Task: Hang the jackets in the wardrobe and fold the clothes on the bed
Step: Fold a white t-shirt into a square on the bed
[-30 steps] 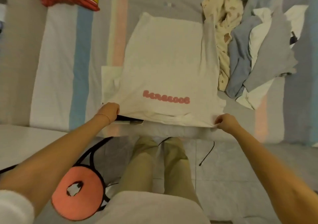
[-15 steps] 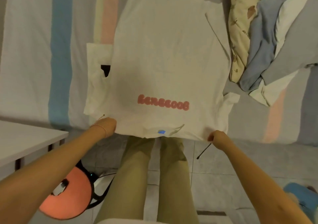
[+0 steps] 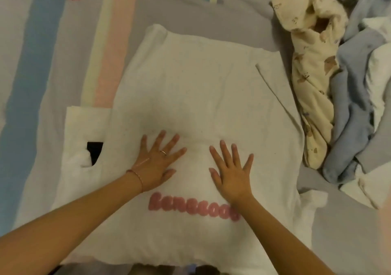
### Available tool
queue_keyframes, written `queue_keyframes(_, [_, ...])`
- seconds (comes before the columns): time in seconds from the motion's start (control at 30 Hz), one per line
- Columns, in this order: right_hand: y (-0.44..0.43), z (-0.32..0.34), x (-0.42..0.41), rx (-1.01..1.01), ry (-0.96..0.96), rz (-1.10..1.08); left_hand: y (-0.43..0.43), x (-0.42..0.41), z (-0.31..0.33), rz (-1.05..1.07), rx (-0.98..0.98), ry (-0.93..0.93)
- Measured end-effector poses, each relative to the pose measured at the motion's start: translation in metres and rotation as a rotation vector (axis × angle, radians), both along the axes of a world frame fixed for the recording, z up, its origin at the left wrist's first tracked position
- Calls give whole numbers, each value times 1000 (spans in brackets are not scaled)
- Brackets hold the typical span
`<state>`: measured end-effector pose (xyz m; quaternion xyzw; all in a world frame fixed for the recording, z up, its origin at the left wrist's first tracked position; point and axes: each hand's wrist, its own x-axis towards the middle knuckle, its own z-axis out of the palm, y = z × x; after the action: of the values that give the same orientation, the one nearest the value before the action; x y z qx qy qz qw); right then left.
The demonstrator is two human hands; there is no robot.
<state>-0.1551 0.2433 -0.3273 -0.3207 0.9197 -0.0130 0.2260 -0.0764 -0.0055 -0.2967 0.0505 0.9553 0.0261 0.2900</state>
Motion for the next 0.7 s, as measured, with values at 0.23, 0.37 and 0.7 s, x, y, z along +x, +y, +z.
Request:
queue_keyframes(0.23, [-58,-22,-178,-8,183,-110,-61,-150,-32,204,-9,117])
queue_keyframes(0.37, [-71,-18,-251,-73,97,-252,-84,-218,-30,309,0,110])
queue_keyframes(0.7, [-85,0,-325,-9,111,-519,-99,-268,-38,424,24,59])
